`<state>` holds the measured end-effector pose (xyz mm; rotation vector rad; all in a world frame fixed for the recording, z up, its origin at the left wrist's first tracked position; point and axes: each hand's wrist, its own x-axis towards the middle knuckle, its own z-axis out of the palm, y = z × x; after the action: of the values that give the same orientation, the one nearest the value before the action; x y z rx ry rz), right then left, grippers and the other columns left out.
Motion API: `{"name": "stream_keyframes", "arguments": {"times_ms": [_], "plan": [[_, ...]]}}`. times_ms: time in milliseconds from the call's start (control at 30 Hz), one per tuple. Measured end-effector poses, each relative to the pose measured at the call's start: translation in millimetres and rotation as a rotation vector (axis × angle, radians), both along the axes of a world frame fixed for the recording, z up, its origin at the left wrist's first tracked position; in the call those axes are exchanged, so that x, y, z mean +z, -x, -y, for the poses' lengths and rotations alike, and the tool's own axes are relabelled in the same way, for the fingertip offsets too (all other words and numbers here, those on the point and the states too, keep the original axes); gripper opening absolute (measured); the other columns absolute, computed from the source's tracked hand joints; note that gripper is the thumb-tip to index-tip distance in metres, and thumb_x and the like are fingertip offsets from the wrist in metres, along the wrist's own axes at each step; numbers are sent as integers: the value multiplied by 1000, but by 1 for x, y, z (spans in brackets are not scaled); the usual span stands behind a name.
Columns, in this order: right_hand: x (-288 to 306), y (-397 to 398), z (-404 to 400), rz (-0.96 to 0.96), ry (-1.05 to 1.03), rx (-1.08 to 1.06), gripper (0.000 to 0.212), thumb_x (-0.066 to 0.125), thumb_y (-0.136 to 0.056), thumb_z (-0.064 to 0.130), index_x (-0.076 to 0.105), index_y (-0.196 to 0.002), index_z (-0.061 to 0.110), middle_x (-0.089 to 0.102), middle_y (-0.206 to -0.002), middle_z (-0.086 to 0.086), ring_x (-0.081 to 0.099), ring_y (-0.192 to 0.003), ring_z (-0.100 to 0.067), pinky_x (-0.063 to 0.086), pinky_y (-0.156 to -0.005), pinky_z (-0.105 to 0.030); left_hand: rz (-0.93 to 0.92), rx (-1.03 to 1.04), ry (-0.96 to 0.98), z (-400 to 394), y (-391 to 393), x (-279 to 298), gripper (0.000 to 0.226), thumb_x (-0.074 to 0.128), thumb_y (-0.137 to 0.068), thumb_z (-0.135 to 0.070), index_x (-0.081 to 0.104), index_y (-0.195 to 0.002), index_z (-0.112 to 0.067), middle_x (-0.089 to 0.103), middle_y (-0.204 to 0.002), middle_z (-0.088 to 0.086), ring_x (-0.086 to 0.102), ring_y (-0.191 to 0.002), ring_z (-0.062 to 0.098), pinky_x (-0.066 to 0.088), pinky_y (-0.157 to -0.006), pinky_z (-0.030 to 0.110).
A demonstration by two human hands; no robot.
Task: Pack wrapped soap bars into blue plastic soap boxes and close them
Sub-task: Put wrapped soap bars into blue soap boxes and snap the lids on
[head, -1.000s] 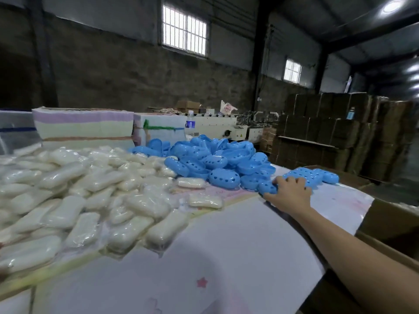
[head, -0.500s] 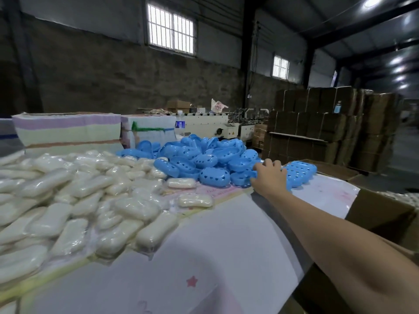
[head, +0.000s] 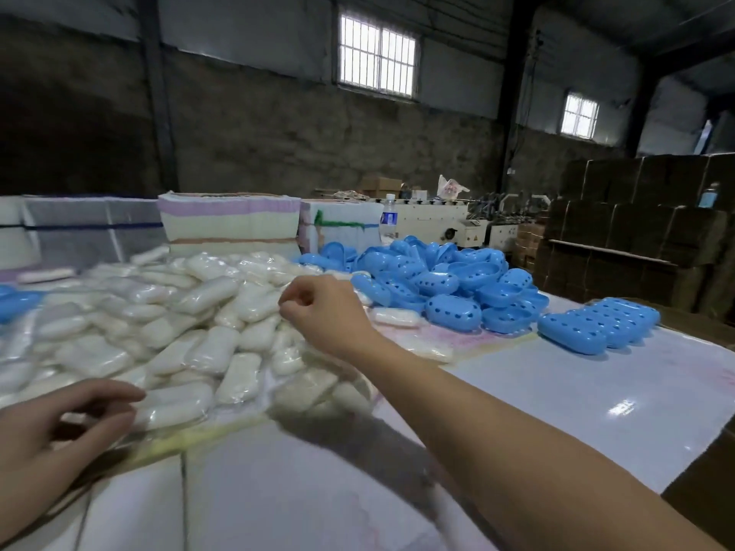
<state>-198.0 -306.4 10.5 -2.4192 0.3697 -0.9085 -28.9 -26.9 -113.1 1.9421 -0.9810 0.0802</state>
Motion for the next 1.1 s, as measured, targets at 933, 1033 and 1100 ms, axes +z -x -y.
{"name": "stream_keyframes", "arguments": {"times_ms": [933, 1033, 1100], "plan": [[-58, -50, -121, 62, -54, 538, 20, 67, -79, 16, 68, -69, 33, 63, -79, 18, 53, -86, -3, 34, -69, -15, 15, 701, -267, -64, -47, 102, 42, 54, -89, 1, 60, -124, -22, 63, -121, 5, 59, -109, 26, 51, -83, 33], [-57, -50, -124, 79, 3, 551, 24, 66, -80, 18, 66, -68, 38, 63, -79, 16, 51, -88, 0, 34, -71, -11, -41, 696, -579, -86, -76, 107, 55, 58, -90, -2, 49, -142, -16, 56, -136, 14, 55, -121, 31, 45, -96, 34], [-57, -50, -125, 89, 30, 562, 22, 67, -79, 17, 66, -69, 37, 62, -78, 17, 50, -89, 0, 34, -72, -10, -66, 692, -733, -93, -87, 110, 59, 62, -92, -14, 43, -148, -19, 55, -139, 12, 55, -119, 29, 46, -101, 37]]}}
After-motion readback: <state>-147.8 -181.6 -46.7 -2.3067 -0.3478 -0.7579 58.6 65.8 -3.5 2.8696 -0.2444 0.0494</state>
